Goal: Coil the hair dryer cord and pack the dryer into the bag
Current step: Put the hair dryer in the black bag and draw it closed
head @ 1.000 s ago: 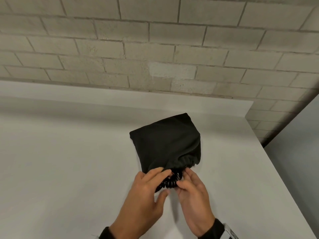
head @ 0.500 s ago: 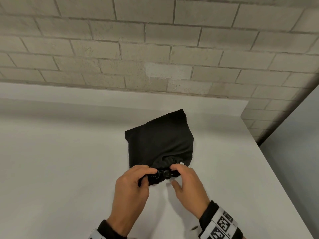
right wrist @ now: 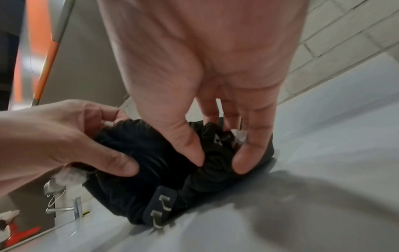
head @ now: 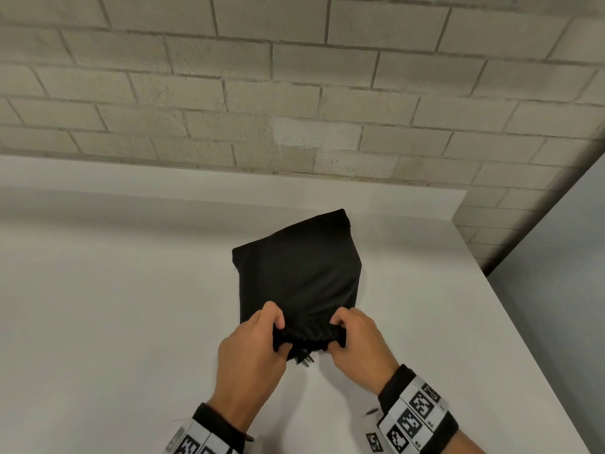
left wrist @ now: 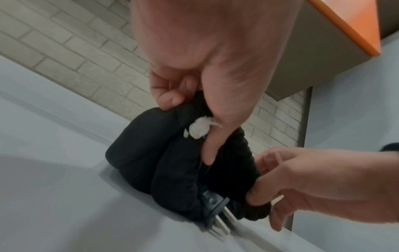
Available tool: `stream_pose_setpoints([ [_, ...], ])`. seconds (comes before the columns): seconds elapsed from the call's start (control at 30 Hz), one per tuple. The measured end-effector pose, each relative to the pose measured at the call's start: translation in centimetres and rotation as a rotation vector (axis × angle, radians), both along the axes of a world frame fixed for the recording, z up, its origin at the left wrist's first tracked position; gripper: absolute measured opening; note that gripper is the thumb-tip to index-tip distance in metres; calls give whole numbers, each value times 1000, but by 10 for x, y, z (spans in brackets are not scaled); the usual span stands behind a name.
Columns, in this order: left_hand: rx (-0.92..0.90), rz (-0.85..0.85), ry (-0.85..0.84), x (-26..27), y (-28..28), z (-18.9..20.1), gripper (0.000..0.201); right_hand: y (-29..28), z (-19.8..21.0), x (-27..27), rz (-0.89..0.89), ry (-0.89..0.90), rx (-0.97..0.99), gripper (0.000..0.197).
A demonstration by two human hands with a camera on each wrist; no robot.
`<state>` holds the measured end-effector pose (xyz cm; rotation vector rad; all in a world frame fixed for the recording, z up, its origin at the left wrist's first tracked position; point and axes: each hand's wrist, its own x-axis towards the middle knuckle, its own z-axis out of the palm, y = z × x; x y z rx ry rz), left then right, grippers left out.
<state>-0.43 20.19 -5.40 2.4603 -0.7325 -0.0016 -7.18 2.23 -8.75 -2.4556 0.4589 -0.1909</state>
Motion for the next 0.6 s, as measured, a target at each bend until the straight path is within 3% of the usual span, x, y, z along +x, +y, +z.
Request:
stream_pose_setpoints([
  [0.33, 130, 198, 54, 13, -4, 8, 28, 0, 43, -38, 15, -85, 186, 9],
  [0.47, 79, -8, 92, 9, -3, 6, 38, 0, 36, -46, -45, -66, 202, 15],
  [0.6, 243, -207, 75, 8, 1, 7, 63, -7, 32, -52, -91, -66, 275, 24],
])
